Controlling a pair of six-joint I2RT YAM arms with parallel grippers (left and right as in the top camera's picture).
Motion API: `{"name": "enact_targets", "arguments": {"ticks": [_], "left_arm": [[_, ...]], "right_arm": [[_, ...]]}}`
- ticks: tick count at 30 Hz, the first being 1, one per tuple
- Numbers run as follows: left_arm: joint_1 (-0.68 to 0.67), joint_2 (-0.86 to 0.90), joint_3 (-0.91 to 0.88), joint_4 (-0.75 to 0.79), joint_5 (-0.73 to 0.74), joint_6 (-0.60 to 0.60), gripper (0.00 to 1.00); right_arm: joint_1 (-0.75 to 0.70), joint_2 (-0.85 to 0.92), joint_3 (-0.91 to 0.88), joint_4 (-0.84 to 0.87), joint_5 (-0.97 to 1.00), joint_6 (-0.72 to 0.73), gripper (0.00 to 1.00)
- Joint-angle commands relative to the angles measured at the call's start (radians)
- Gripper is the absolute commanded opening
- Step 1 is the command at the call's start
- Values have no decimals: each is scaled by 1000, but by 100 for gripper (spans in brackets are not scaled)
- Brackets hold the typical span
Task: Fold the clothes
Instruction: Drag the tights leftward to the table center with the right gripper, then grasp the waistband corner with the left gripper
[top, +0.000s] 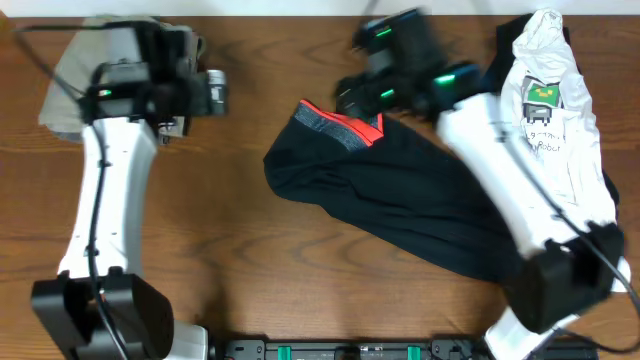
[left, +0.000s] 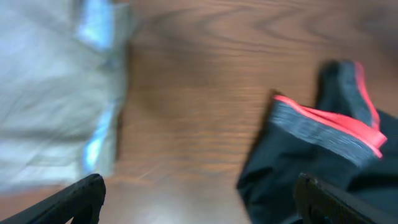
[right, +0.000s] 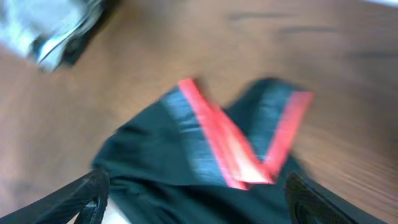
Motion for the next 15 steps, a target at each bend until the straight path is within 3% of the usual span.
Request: {"name": "enact_targets", "arguments": {"ticks": [1,8,15], "left_arm": [[-75,87,13,9,37,69,98],[-196,305,149,9,31,73,98],[-233,437,209,43,22,115,98]], "right_arm": [[-111,-27,9,-27,6,45,89],[-251,-29,8,-110,-27,43,91],[-268,-28,6,-144,-26,7,91]]}}
